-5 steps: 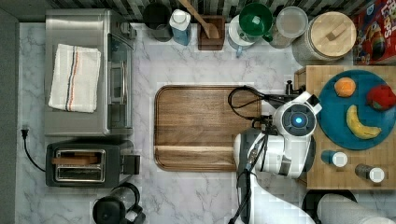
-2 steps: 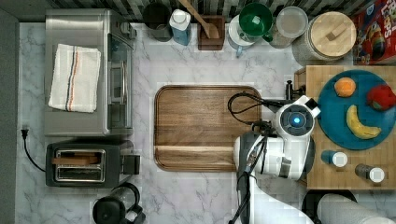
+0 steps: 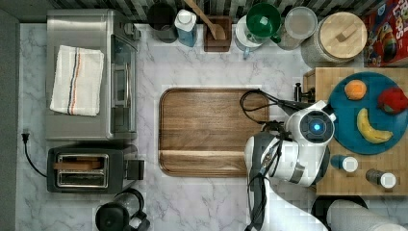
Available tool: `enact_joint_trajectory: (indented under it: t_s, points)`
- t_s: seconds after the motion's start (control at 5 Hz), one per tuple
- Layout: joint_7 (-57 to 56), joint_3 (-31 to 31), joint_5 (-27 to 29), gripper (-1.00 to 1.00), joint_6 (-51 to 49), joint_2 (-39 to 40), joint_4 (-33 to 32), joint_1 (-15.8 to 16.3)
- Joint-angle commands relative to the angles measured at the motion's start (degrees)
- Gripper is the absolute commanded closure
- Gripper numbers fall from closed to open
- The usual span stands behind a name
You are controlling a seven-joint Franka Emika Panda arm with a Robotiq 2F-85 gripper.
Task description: Open the drawer.
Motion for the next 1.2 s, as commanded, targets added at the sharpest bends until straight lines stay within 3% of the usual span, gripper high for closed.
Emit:
enact_joint_trajectory:
  t_s: [0.2,0.6,0.8,1.2]
  points:
    - [1.7,8.6,-0.5,-1.0,-3.6,3.5,6.2,9.4]
    - [2.3,12.6,0.8,-1.0,-5.8,1.6,5.2,12.4]
    - [9.6,13.5,0.3,-1.0,-3.5,0.7,3.4,14.0]
    - [14.1,17.0,0.9,-1.0,-6.9,0.9,4.2,11.9]
